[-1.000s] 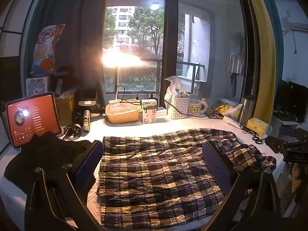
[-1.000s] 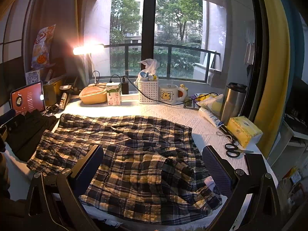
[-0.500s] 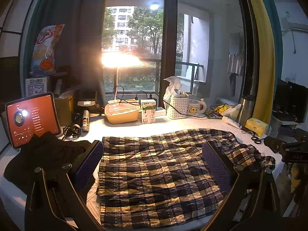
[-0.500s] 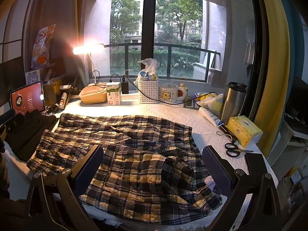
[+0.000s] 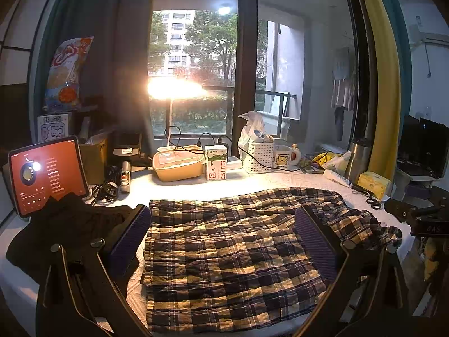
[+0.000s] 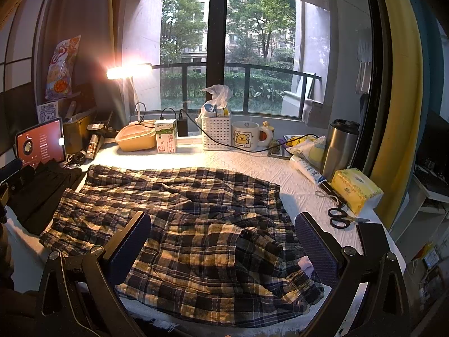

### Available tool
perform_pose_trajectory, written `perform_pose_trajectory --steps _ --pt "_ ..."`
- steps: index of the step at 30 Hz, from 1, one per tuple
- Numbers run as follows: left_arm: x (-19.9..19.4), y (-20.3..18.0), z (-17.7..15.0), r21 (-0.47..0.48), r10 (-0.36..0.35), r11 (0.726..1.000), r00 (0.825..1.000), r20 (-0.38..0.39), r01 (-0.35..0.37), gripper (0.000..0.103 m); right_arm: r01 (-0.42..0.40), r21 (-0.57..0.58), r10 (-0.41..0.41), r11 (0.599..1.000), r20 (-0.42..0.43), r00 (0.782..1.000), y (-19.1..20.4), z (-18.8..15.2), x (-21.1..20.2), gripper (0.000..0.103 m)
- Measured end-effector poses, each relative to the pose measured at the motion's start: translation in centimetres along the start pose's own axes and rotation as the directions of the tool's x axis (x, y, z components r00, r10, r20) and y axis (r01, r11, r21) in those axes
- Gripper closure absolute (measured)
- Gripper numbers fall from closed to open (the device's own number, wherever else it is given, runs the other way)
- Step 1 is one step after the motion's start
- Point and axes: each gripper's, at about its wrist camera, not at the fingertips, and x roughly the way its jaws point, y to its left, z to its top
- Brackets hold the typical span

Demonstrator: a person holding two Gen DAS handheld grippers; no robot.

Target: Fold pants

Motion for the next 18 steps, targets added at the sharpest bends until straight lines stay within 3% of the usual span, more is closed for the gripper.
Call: perform_pose_trajectory --steps 18 --pt "-0.11 -0.03 0.07 0.006 0.0 1.0 1.0 0.003 0.0 0.002 0.001 0.0 0.0 1.0 -0.001 1.0 -0.02 -0.03 0.02 0.0"
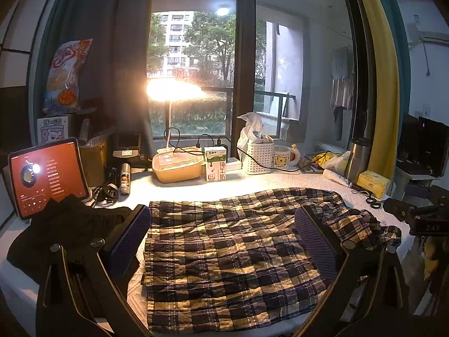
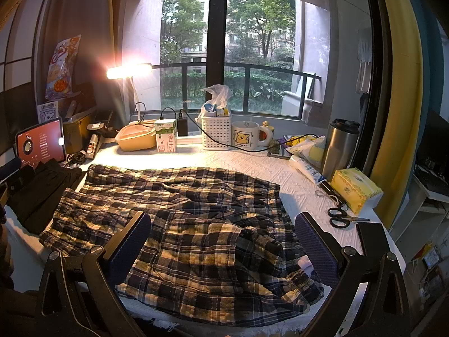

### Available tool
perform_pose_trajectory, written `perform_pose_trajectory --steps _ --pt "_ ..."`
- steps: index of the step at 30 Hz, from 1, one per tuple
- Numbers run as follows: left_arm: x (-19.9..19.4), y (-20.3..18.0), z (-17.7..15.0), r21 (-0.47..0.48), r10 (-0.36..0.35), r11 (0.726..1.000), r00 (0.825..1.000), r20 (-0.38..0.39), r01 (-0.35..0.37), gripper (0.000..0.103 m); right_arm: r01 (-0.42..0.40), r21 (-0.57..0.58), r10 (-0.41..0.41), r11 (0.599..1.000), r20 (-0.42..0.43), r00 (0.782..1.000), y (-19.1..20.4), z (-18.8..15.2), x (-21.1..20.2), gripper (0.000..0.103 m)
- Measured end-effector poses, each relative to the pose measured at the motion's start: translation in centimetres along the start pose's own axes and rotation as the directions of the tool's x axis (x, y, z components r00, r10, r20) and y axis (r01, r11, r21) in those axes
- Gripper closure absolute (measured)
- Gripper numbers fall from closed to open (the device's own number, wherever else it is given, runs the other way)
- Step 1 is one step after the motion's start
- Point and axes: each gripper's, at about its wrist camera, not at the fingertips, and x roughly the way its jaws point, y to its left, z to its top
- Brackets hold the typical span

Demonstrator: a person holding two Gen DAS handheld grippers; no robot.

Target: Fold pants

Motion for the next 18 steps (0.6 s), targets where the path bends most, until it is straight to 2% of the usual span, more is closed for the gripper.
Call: perform_pose_trajectory --steps 13,18 --pt "-0.07 0.03 -0.02 0.002 0.002 1.0 1.0 0.001 -0.002 0.002 0.0 0.001 0.0 1.0 -0.001 1.0 0.01 -0.03 0.0 0.0" --pt "0.35 0.52 -0.13 -0.005 0.012 1.0 1.0 -0.026 -0.012 0.002 -0.004 0.005 0.004 1.0 -0.013 1.0 0.28 -0.11 0.3 0.0"
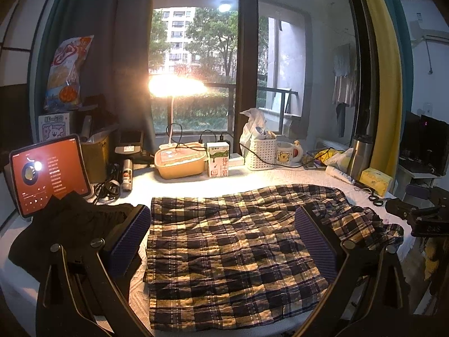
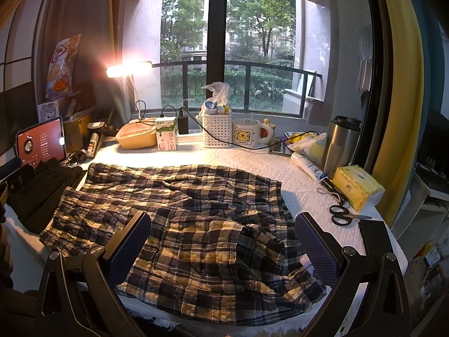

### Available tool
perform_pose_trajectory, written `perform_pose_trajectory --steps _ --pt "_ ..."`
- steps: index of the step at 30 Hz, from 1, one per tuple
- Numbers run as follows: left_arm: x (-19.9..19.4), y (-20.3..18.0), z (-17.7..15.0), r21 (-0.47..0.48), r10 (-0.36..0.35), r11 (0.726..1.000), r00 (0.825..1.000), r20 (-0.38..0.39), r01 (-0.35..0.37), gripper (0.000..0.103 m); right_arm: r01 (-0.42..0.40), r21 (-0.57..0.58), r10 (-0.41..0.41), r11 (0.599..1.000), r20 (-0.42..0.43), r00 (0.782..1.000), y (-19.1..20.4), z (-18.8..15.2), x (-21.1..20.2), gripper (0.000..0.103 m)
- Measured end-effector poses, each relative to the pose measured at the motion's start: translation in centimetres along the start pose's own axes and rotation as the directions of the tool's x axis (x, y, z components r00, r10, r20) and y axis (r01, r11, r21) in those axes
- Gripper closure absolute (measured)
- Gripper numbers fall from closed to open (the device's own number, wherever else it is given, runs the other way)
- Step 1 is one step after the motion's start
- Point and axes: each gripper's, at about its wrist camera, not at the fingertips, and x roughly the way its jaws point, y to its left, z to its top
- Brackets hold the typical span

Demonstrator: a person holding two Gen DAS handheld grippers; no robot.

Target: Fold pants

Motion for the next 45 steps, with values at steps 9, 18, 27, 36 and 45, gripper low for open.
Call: perform_pose_trajectory --steps 9,18,27,36,45 --pt "1.7 0.4 -0.5 0.006 0.018 1.0 0.998 -0.054 -0.018 0.002 -0.009 -0.008 0.009 1.0 -0.023 1.0 -0.4 -0.4 1.5 0.0" --pt "5.1 1.1 -1.3 0.015 0.046 0.999 0.99 -0.136 -0.044 0.002 -0.002 -0.029 0.0 1.0 -0.076 0.997 -1.1 0.4 5.5 0.0" --pt "9.0 2.1 -1.3 0.011 0.068 0.998 0.975 -0.213 -0.067 0.002 0.002 -0.039 -0.008 0.999 -0.14 0.99 -2.0 1.1 9.8 0.0" --pt "14.7 4.3 0.3 0.058 0.086 0.996 0.95 -0.302 -0.072 0.002 0.019 -0.046 -0.028 0.999 -0.189 0.982 -4.2 3.2 14.4 0.0" --pt "22.2 9.1 1.1 0.051 0.125 0.992 0.893 -0.433 -0.114 0.002 0.02 -0.012 -0.023 1.0 -0.254 0.967 -7.9 6.0 20.2 0.0"
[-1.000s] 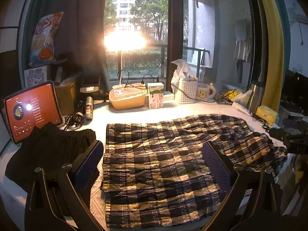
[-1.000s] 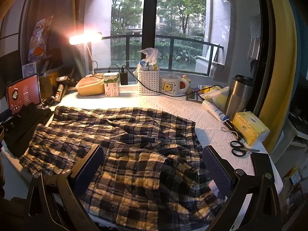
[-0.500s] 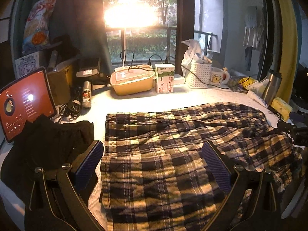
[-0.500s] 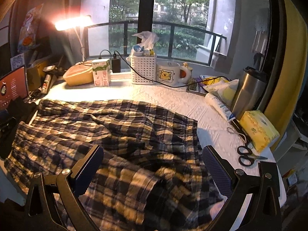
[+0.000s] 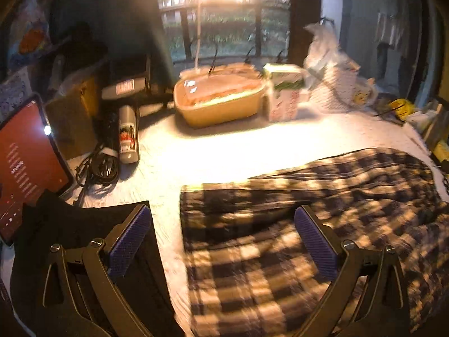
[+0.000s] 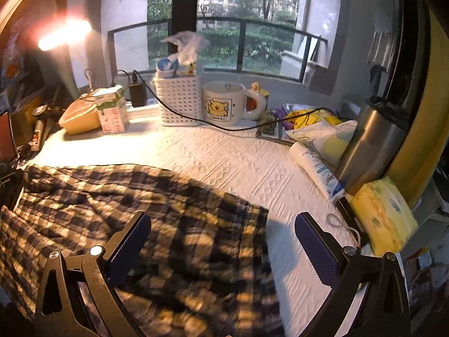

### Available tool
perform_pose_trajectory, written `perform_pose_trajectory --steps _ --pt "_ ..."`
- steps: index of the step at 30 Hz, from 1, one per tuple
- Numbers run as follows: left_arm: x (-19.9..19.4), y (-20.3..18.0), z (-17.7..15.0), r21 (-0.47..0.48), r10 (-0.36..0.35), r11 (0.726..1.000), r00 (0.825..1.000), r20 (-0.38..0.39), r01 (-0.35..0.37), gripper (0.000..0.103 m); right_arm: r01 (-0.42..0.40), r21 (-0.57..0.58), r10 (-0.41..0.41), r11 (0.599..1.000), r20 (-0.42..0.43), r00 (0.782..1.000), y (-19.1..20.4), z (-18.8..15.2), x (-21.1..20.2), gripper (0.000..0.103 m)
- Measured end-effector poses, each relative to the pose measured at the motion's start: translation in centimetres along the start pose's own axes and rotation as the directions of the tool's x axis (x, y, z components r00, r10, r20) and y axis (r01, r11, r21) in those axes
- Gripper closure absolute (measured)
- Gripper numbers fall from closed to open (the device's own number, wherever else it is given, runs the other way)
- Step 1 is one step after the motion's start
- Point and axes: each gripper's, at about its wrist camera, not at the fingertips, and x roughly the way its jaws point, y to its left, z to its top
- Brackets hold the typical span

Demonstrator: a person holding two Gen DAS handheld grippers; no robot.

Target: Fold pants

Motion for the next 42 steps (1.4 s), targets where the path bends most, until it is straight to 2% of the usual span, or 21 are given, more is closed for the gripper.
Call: perform_pose_trajectory --steps 5,8,9,10,11,12,14,15,16,17,19,24,29,32,35,36,37,38,39,40,42 --pt "3.7 1.2 0.5 -0.005 -0.014 1.0 0.994 -0.105 0.014 0.002 -0.028 0.024 0.03 0.999 -0.071 0.997 -1.7 0.7 3.6 0.0" --pt "5.2 1.5 0.6 0.003 -0.033 0.999 0.989 -0.147 0.034 0.002 -0.092 0.058 0.098 0.994 -0.111 0.989 -2.7 1.0 5.7 0.0" --pt "5.8 1.5 0.5 0.005 -0.048 0.999 0.985 -0.166 0.049 0.005 -0.107 0.068 0.115 0.992 -0.127 0.985 -2.9 0.9 6.4 0.001" --pt "6.3 1.5 0.5 0.008 -0.062 0.998 0.982 -0.179 0.065 0.018 -0.124 0.077 0.135 0.989 -0.15 0.98 -3.1 0.8 7.3 0.006" --pt "6.8 1.2 0.4 0.022 -0.084 0.996 0.976 -0.202 0.09 0.025 -0.132 0.08 0.144 0.988 -0.165 0.976 -3.1 0.7 7.9 0.016" --pt "7.1 0.9 0.2 0.034 -0.096 0.994 0.972 -0.217 0.106 0.04 -0.141 0.081 0.154 0.987 -0.193 0.969 -3.1 0.6 8.8 0.019" --pt "6.9 0.3 -0.1 0.074 -0.092 0.991 0.977 -0.191 0.108 0.051 -0.15 0.063 0.161 0.987 -0.233 0.959 -2.7 0.1 10.1 0.026" --pt "6.6 -0.1 -0.1 0.086 -0.112 0.988 0.976 -0.186 0.13 0.069 -0.146 0.031 0.149 0.989 -0.216 0.965 -2.3 0.0 10.0 0.033" --pt "6.5 -0.3 0.0 0.088 -0.127 0.985 0.974 -0.186 0.146 0.09 -0.155 0.016 0.155 0.988 -0.215 0.964 -2.1 0.1 10.0 0.058" --pt "6.5 -0.5 0.0 0.083 -0.153 0.982 0.969 -0.195 0.172 0.093 -0.169 0.004 0.165 0.986 -0.214 0.963 -1.9 0.2 9.9 0.075" --pt "6.5 -0.8 0.3 0.1 -0.144 0.981 0.973 -0.182 0.164 0.095 -0.169 -0.02 0.162 0.985 -0.197 0.967 -1.5 0.5 9.5 0.077" --pt "4.9 -1.4 3.7 0.137 -0.137 0.98 0.987 -0.08 0.147 0.095 -0.088 -0.134 0.078 0.987 -0.073 0.994 -0.3 3.6 7.5 0.078" --pt "3.7 -1.7 8.4 0.162 -0.101 0.983 0.993 0.054 0.091 0.095 -0.023 -0.142 0.032 0.99 0.063 0.998 -0.7 8.4 6.7 0.079" --pt "3.5 -1.6 10.8 0.164 -0.085 0.984 0.991 0.102 0.067 0.095 -0.017 -0.122 0.029 0.992 0.101 0.994 -1.2 10.9 7.2 0.079" --pt "4.7 -1.3 11.8 0.142 -0.09 0.987 0.994 0.068 0.079 0.087 -0.016 -0.114 0.024 0.993 0.073 0.997 -1.4 12.4 9.5 0.078" --pt "5.2 -1.0 11.8 0.122 -0.08 0.99 0.996 0.036 0.075 0.072 -0.01 -0.104 0.015 0.995 0.053 0.999 -1.6 12.4 10.7 0.076" --pt "5.7 -0.6 11.7 0.112 -0.057 0.992 0.998 0.017 0.055 0.051 0.0 -0.096 0.002 0.995 0.018 1.0 -1.7 12.1 11.9 0.066" --pt "5.4 -0.2 11.1 0.105 -0.045 0.993 0.999 0.008 0.044 0.042 0.012 -0.092 -0.013 0.996 -0.008 1.0 -1.8 11.8 12.5 0.049" --pt "5.0 0.0 10.6 0.101 -0.059 0.993 0.998 0.01 0.058 0.036 0.013 -0.087 -0.014 0.996 -0.012 1.0 -1.8 11.5 12.6 0.038" --pt "4.6 0.3 10.2 0.098 -0.073 0.993 0.997 0.005 0.072 0.036 0.002 -0.078 -0.002 0.997 0.0 1.0 -2.1 11.0 12.1 0.025" --pt "2.9 0.9 8.0 0.1 -0.075 0.992 0.997 -0.013 0.075 0.035 -0.005 -0.065 0.006 0.998 0.012 1.0 -2.7 10.0 10.9 0.024"
